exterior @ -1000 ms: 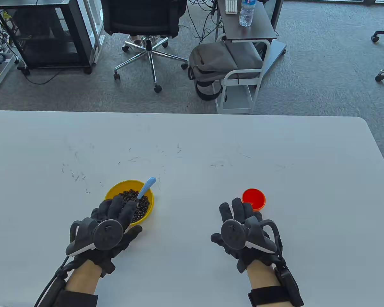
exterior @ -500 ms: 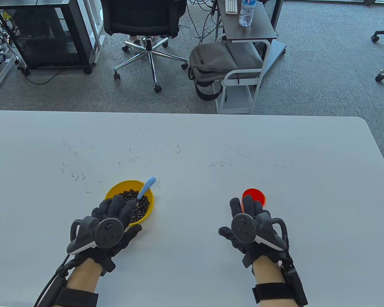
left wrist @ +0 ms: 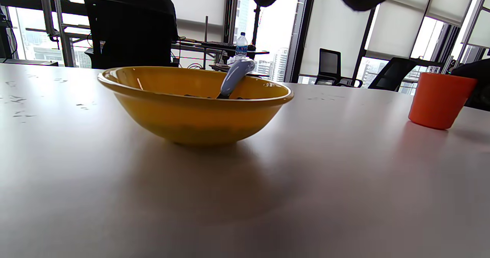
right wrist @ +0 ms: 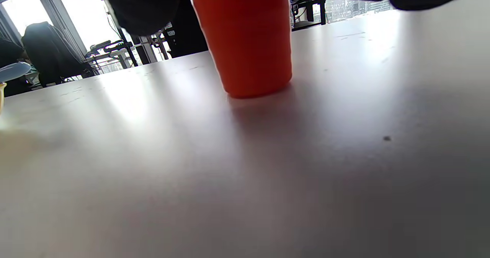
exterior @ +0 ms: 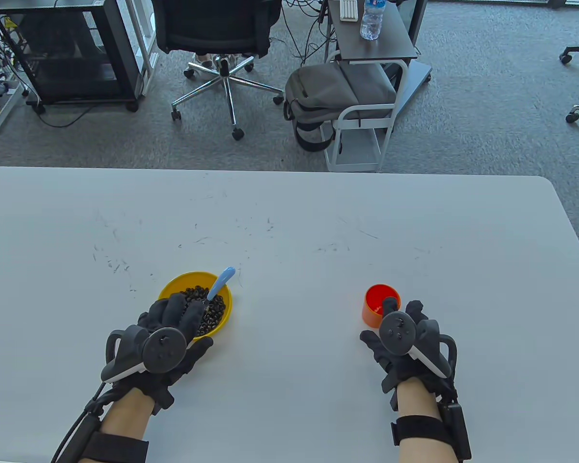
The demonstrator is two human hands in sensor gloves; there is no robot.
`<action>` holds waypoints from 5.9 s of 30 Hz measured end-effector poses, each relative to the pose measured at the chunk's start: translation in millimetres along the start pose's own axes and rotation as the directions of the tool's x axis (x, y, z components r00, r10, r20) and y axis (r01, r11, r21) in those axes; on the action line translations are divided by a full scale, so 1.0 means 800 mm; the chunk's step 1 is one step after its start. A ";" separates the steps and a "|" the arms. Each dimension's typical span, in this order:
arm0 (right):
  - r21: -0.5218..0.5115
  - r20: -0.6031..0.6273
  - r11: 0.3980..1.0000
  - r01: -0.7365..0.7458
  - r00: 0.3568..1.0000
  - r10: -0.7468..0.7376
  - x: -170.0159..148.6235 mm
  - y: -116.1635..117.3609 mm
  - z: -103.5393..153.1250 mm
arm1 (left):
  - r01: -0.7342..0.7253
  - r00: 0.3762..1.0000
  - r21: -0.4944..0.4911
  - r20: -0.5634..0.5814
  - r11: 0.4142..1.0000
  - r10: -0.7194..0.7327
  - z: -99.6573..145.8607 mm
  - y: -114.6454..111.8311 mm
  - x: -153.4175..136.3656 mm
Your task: Scoop coffee beans into a cup using a baby spoon
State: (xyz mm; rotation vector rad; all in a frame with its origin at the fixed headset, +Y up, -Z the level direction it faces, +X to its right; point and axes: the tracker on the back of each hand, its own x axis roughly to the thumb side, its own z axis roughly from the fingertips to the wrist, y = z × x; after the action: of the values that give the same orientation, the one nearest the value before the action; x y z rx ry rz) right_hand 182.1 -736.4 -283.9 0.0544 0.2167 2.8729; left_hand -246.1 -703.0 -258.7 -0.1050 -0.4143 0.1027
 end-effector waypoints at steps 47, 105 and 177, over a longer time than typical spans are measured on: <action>-0.117 0.553 0.981 -0.155 0.810 0.194 0.171 0.034 0.039 | -0.003 1.000 -0.001 -0.001 1.000 0.003 -0.002 -0.002 -0.001; 0.069 0.280 0.974 -0.217 0.941 0.190 0.072 -0.013 0.024 | -0.134 0.988 -0.037 -0.083 0.990 0.130 -0.094 0.048 -0.002; 0.089 0.348 0.976 -0.200 0.924 0.157 0.087 -0.015 0.025 | -0.457 0.791 0.203 -0.351 0.866 0.500 0.009 -0.019 -0.108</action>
State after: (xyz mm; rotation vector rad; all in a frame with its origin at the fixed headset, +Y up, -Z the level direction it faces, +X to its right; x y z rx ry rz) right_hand 119.3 -704.1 -265.0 0.6193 0.3345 2.9620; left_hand -326.5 -728.2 -284.9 -0.1196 0.0353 0.6013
